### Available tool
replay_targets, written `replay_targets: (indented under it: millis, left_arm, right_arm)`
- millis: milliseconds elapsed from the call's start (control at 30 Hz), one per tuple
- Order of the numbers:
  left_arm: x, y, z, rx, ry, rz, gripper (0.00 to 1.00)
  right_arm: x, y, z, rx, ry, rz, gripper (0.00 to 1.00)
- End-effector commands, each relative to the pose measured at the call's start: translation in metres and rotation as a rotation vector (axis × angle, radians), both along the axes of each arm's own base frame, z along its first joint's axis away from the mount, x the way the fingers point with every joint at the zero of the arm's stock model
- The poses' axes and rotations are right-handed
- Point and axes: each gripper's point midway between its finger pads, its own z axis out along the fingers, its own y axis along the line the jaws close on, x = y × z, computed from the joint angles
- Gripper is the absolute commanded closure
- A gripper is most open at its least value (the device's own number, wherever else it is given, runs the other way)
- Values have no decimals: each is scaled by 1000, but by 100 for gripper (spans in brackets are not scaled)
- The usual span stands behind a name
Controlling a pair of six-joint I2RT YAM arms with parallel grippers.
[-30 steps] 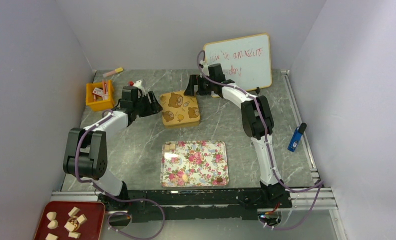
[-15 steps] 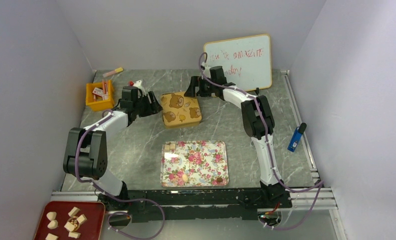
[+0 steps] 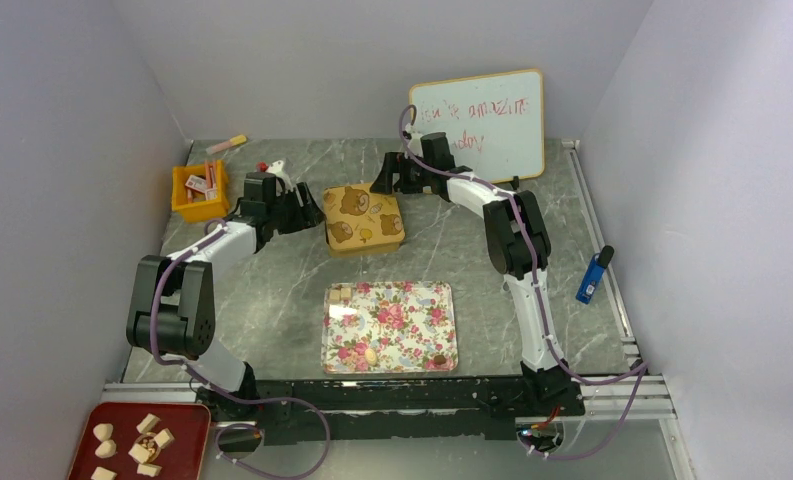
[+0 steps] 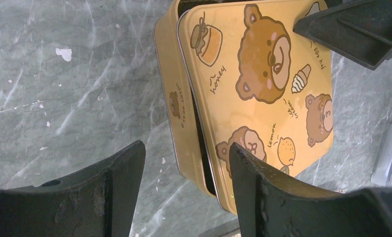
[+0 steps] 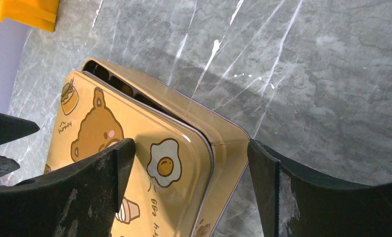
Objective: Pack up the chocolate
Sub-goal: Close the box lid on the packing box.
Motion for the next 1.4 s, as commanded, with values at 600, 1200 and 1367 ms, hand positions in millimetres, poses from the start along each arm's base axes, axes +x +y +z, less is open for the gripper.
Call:
replay_targets:
  millis: [600,1200,1367]
  left_arm:
    - [-14,-32,-5,-19,-14,-76,34]
    - [-19,-47,-25,-44,14,-123,36]
    - [-16,-48,-31,-49,24,-122,36]
  right_arm:
    - [-14,8,6,-77,-4,-64,39]
    - [-26,33,1,-82,13,-68,42]
    - [-27,40,-1,-82,18,-58,41]
